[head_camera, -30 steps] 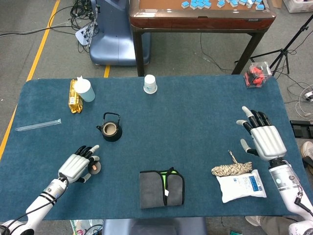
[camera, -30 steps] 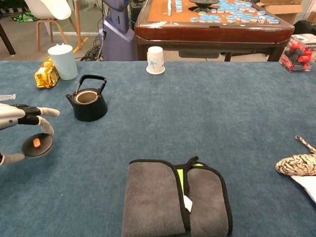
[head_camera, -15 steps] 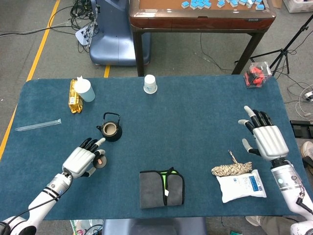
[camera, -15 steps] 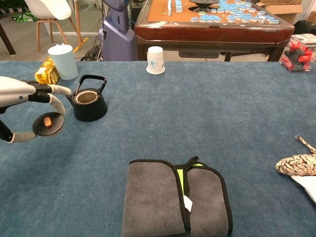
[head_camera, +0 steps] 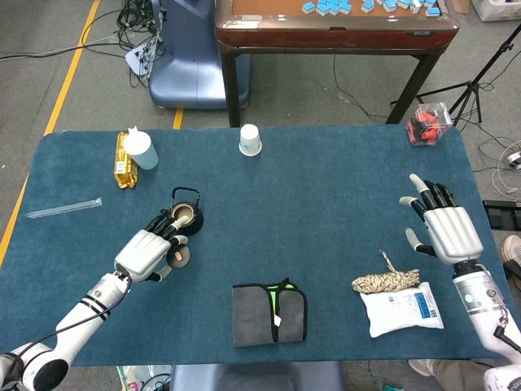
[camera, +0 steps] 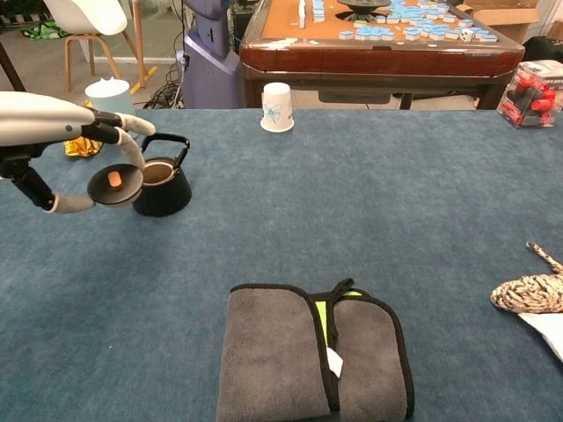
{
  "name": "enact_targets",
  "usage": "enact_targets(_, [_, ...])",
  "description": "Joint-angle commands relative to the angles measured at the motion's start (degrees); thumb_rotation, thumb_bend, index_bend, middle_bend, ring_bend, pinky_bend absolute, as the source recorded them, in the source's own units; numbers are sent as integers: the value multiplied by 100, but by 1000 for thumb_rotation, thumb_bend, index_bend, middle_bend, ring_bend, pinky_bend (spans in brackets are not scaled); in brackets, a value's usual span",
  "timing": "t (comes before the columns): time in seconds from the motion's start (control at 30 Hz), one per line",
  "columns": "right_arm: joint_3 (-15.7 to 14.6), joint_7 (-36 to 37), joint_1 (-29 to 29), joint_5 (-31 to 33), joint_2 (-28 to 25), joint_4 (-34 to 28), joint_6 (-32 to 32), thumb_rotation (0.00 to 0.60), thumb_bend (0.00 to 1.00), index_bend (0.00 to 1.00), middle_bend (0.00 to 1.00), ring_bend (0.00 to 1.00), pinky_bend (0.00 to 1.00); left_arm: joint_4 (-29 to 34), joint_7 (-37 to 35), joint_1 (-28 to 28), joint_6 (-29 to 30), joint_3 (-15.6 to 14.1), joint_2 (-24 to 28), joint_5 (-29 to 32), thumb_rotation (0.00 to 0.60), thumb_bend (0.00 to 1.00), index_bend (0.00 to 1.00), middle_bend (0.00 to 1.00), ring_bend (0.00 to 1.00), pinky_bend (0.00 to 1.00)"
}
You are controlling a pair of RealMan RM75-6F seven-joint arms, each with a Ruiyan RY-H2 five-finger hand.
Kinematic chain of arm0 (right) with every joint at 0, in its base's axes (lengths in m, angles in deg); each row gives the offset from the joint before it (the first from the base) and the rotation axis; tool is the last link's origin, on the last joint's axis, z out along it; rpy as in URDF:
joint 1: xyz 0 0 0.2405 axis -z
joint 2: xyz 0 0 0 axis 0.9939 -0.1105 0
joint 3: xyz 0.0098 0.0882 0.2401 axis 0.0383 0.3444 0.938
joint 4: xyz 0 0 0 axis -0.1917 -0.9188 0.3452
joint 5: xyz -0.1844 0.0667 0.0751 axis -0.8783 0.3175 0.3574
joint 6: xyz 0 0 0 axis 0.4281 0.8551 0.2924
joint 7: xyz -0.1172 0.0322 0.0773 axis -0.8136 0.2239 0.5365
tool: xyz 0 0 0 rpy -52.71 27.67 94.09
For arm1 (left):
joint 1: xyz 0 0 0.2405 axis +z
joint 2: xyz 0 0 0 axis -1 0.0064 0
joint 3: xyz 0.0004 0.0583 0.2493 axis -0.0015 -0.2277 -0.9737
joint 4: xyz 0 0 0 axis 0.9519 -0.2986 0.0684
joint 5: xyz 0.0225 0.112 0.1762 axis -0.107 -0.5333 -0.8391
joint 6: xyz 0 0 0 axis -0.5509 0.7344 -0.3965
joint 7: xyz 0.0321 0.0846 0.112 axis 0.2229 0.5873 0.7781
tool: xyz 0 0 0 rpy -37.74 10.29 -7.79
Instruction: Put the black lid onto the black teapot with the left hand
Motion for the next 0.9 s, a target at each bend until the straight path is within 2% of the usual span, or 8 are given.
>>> enact_targets(0.03, [28,12,-27,32,4,8,26,600,418,254,37,9,2,-57,68,-186,-161,80,-38,201,600,343,316,0,0,0])
enact_targets(0.47, [152,27,-180,267,78,222,191,600,418,254,36,9,2,-605,87,-913,-745,261,-284,926,600,343,316,0,0,0])
enact_targets(0.9, [248,-72,-307,556,184,426,292,600,418,254,37,9,2,-1432,-384,-1535,-1400,380,-585,986,600,344,316,0,0,0])
